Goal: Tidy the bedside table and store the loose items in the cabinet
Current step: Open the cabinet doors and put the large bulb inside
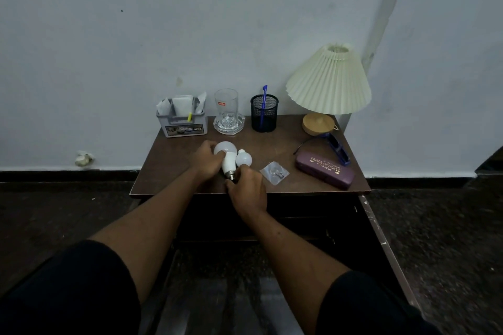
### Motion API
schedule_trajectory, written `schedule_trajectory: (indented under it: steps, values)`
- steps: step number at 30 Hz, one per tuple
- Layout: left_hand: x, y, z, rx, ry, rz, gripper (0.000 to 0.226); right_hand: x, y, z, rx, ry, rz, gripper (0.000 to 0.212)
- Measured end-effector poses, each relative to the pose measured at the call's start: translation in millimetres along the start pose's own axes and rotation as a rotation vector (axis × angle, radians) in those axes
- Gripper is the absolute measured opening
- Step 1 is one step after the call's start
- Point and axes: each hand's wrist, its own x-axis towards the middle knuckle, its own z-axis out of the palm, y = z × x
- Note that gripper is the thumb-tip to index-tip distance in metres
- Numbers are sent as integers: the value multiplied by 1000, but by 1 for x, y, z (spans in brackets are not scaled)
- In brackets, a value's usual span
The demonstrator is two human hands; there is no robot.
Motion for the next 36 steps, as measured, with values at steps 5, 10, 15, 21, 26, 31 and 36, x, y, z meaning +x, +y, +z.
schedule_trajectory:
  steps: [5, 10, 15, 21, 26, 31, 36]
  values:
    - [-6, -3, -2, -43, 38, -7, 43, -4, 0, -1, -4, 20, -47, 17]
    - [-14, -12, -10, -126, 90, -7, 45, -11, 1, -9, 55, 20, -99, 16]
    - [-26, -16, -21, -140, 96, 8, 39, -19, 0, -17, 104, 12, -152, 15]
    - [-54, -17, -36, -207, 110, 14, 35, -36, -4, -27, 171, 31, -185, 16]
    - [-87, -18, -51, -219, 107, 14, 46, -58, -7, -40, 278, 36, -176, 17]
    - [-131, -13, -59, -271, 128, 1, 30, -86, -5, -58, 354, 16, -113, 16]
    - [-175, -10, -67, -304, 120, -17, 23, -115, -4, -79, 371, 24, -74, 16]
